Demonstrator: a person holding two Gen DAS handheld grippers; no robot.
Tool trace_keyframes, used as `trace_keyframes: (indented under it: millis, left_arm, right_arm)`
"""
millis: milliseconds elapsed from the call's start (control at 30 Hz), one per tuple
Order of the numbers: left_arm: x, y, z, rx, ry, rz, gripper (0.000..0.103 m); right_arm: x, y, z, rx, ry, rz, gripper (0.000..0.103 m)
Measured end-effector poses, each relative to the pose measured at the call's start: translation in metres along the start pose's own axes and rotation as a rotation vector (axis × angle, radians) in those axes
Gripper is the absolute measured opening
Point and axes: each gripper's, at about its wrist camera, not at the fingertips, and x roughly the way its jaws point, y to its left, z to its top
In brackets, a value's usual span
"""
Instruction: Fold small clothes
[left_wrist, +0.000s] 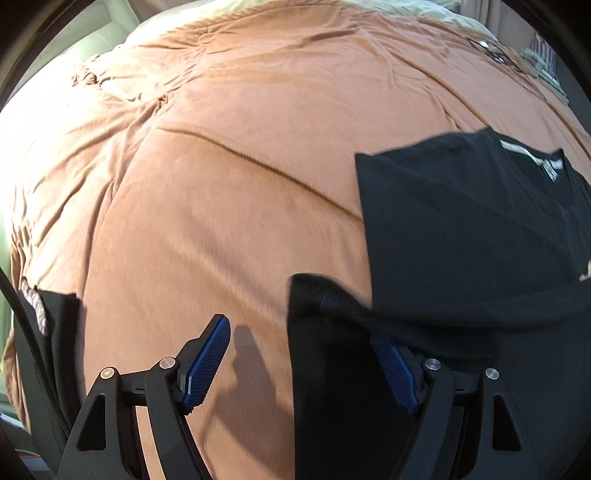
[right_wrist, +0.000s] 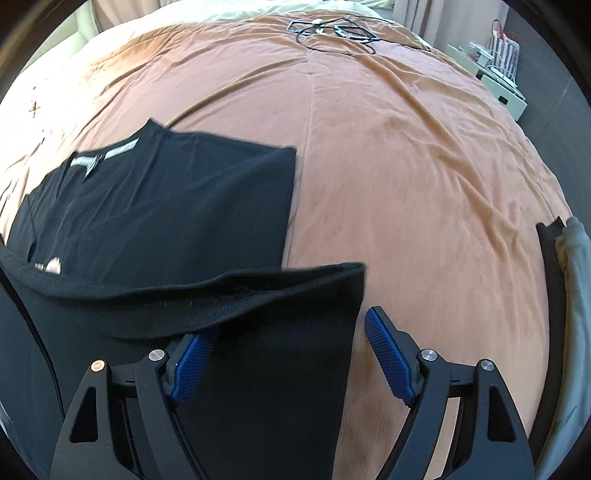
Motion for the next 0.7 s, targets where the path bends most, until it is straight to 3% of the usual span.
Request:
trace_keyframes:
  millis: [333,467,600,700]
  left_arm:
    - [0.012,0.013,0.013,-0.095,-0.021,-0.067,0.08]
    - [-0.001,0.009,0.007,-0.12,-0.023,-0.111,0.07]
    - [-0.02,0.018,0.005,-0.144,-0.057,-0.182,0.067]
    - [-0.022,0.024,0.002,-0.16,-0.054,-0.197,0.05]
  right_arm:
    - [0.018,-0.011,0.022,0.069,-0.052,-0.017,0.08]
    - [0.02,-0.019,0.018,0.124,-0.055,0.056,0.08]
    - [0.009,-0.027,0.009,0.117,-0.082,0.097,0.08]
    - [0.0,-0.04,0.003,0.143,-0.1,0.127,0.079]
